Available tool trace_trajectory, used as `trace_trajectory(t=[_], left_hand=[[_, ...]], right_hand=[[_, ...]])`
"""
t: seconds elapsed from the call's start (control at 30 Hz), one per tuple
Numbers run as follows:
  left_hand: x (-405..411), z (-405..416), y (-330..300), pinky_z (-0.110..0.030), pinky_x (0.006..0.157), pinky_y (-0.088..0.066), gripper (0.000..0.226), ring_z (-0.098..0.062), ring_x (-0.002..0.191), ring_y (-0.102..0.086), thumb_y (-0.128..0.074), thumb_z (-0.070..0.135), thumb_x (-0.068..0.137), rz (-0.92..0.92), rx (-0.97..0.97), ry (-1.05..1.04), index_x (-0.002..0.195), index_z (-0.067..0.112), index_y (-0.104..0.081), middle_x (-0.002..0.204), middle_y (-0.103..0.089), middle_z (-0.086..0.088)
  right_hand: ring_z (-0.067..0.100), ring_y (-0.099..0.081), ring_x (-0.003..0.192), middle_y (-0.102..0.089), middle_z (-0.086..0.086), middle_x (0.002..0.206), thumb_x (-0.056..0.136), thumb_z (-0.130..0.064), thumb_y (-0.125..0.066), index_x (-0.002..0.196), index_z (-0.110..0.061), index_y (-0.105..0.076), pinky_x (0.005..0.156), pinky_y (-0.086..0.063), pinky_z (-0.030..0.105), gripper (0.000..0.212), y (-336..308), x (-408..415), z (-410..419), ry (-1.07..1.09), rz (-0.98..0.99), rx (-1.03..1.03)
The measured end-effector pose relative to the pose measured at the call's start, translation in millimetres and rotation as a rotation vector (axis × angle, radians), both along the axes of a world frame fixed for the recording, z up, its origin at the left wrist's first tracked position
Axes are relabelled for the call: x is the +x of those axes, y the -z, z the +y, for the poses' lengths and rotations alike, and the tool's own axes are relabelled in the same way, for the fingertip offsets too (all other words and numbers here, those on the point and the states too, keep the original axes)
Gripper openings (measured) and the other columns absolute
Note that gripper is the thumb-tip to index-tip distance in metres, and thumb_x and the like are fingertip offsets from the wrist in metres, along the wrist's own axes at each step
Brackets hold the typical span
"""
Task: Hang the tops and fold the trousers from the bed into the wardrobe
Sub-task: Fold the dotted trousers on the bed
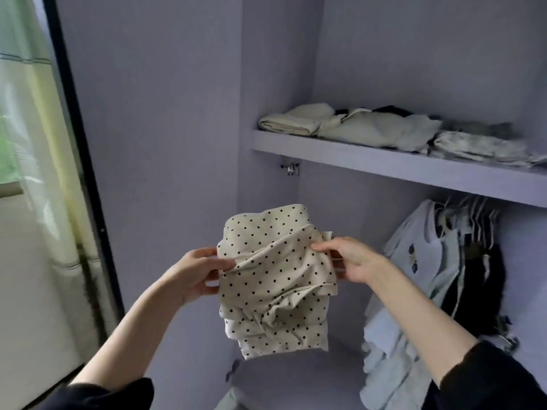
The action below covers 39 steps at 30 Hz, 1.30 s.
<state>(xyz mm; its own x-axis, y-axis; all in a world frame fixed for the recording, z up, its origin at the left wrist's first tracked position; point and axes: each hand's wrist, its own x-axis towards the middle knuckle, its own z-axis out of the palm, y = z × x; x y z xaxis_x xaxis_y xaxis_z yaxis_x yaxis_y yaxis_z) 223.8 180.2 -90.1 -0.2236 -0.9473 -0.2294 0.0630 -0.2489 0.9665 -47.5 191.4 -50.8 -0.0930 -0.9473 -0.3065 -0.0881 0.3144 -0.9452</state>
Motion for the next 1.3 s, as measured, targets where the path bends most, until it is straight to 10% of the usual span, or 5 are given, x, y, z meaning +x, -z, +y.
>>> trace_trajectory(t=[0.8, 1.17, 1.3], left_hand=[[-329.8, -243.6, -312.8, -0.038, 0.082, -0.050, 0.026, -0.023, 0.092, -0.058, -0.058, 0.003, 0.087, 0.021, -0.445, 0.712, 0.110, 0.016, -0.058, 0.111, -0.060, -0.008], [-523.6, -317.1, -373.5, -0.037, 0.063, -0.049, 0.028, -0.022, 0.081, -0.060, -0.059, 0.000, 0.086, 0.016, -0.467, 0.669, 0.111, 0.011, -0.055, 0.099, -0.060, -0.011], [-591.5, -356.4, -371.0, -0.036, 0.064, -0.050, 0.030, -0.023, 0.082, -0.059, -0.061, 0.001, 0.086, -0.072, -0.498, 0.595, 0.115, 0.005, -0.055, 0.103, -0.062, -0.012]], right_hand=[[0.021, -0.059, 0.086, -0.062, 0.004, 0.094, 0.081, -0.012, -0.069, 0.088, -0.015, -0.060, 0.072, -0.049, 0.035, 0.012, -269.8, -251.0, -67.8, 0.675, 0.127, -0.434], [0.018, -0.058, 0.077, -0.061, 0.003, 0.085, 0.081, -0.014, -0.070, 0.082, -0.014, -0.058, 0.088, -0.049, 0.038, 0.012, -329.5, -430.4, -143.5, 0.805, 0.240, -0.468], [0.019, -0.058, 0.072, -0.062, 0.006, 0.086, 0.082, -0.012, -0.070, 0.082, -0.010, -0.060, 0.071, -0.050, 0.035, 0.010, -331.8, -488.6, -194.8, 0.868, 0.308, -0.452]])
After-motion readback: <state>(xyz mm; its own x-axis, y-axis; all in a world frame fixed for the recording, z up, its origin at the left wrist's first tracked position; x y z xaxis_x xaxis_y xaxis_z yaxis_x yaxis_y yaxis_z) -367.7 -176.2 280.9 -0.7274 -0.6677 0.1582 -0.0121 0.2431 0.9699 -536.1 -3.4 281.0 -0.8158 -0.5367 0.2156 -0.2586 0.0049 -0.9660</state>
